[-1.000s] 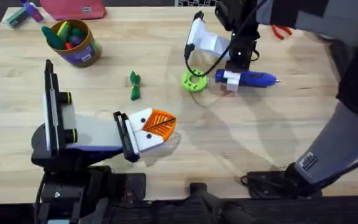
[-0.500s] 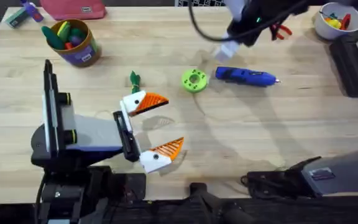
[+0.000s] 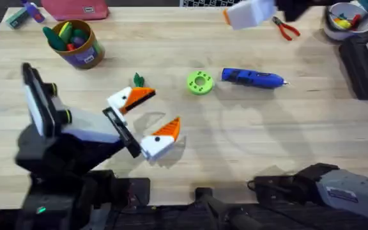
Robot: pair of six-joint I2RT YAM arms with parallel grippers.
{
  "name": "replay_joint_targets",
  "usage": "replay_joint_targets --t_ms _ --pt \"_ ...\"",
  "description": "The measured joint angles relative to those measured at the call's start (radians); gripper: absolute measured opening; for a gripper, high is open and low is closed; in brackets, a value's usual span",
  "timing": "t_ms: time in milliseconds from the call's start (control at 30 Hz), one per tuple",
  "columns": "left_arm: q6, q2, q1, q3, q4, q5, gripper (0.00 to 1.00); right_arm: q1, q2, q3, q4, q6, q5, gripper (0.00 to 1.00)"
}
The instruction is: Pick up the gripper from the table and insert it into the empty holder that is missing its gripper. Then pick up a screw, insert it into the mounting hole, and use the screwdriver to tighten it. Finally, clean up the table by picking up the vegetable and placing it into the bucket.
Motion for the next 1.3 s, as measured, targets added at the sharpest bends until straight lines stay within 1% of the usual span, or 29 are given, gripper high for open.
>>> replay_joint_targets --t_ms 67,200,333,400,500,600,700,800,867,967,1100,1200,1300 --pt "0.046 0.052 0.001 0.082 -0.095 -0.061 0.985 0.0 -0.044 0.0 -0.044 0.057 0.029 0.992" --pt "0.159 0.221 0.001 0.295 -0.247 -0.187 0.985 0.0 -0.113 0.0 -0.105 0.135 0.061 0.992" --pt "0.26 0.46 0.001 0.543 -0.4 -0.302 0.985 0.0 -0.169 -0.005 -0.135 0.182 0.077 0.992" --pt "0.291 0.578 0.001 0.647 -0.48 -0.354 0.985 0.0 -0.201 -0.032 -0.127 0.201 0.08 0.991" --pt "0.318 0.758 0.001 0.787 -0.591 -0.435 0.985 -0.008 -0.266 -0.133 -0.087 0.242 0.08 0.991" --pt "0.332 0.91 0.001 0.886 -0.648 -0.492 0.985 -0.039 -0.331 -0.269 -0.023 0.296 0.083 0.994" --pt "0.34 1.027 0.002 0.951 -0.678 -0.523 0.985 -0.092 -0.405 -0.424 0.053 0.366 0.083 0.992" --pt "0.341 1.099 0.002 0.969 -0.676 -0.541 0.985 -0.144 -0.472 -0.544 0.097 0.417 0.084 0.992" --pt "0.316 1.143 0.001 0.971 -0.658 -0.561 0.985 -0.172 -0.508 -0.601 0.099 0.44 0.084 0.992" --pt "0.236 1.217 0.001 0.988 -0.661 -0.613 0.985 -0.2 -0.535 -0.647 0.099 0.458 0.083 0.992" --pt "0.115 1.34 -0.003 1.022 -0.674 -0.707 0.985 -0.207 -0.536 -0.657 0.1 0.47 0.083 0.993" --pt "0.031 1.426 -0.015 1.052 -0.673 -0.747 0.985 -0.207 -0.536 -0.657 0.1 0.474 0.083 0.993" --pt "-0.03 1.501 -0.038 1.077 -0.672 -0.766 0.985 -0.207 -0.536 -0.657 0.101 0.475 0.083 0.993"
